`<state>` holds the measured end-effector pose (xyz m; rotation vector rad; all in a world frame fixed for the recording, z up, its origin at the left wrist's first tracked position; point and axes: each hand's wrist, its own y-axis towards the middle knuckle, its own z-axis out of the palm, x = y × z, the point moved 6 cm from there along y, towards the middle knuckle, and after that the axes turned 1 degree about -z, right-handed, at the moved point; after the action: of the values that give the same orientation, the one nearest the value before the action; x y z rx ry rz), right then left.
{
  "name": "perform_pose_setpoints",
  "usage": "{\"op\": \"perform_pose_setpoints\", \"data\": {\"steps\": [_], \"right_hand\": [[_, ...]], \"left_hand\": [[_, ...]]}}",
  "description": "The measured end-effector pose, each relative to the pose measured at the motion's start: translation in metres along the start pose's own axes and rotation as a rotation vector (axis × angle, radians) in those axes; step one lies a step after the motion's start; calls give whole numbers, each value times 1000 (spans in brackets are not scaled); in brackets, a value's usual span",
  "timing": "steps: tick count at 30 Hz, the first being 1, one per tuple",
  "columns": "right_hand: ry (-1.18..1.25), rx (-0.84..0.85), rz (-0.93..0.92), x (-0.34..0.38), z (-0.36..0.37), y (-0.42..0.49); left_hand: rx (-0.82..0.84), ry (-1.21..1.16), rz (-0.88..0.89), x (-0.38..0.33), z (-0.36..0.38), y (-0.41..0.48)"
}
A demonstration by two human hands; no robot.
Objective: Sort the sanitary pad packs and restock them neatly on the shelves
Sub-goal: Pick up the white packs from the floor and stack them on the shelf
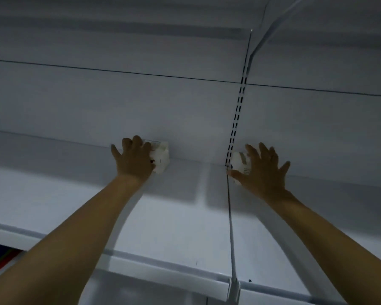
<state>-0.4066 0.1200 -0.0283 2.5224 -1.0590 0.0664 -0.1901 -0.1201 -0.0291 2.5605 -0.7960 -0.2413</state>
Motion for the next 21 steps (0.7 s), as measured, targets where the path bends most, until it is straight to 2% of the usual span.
{"op": "perform_pose_setpoints", "data": {"steps": [3, 5, 7, 10, 13, 16, 18, 21], "right_hand": [[80, 31, 30, -8, 12, 1], [98, -13, 18, -4, 13, 0], [168, -67, 24, 6, 10, -2], [491, -151, 89, 28, 4, -6], [914, -97, 173, 60, 5, -10], [1098, -93, 154, 90, 3, -18], [1123, -98, 146, 104, 7, -24], [1079, -114, 209, 114, 11, -30]], "left_hand": [[124, -71, -25, 4, 8, 1], [102, -66, 1, 6, 3, -2], [70, 57, 52, 8, -8, -6], [66, 228, 122, 13, -18, -9], [102, 351, 191, 12, -23, -14], [97, 421, 281, 9, -32, -21], [41, 424, 402, 11, -33, -34], [-173, 365, 525, 26, -42, -52]]}}
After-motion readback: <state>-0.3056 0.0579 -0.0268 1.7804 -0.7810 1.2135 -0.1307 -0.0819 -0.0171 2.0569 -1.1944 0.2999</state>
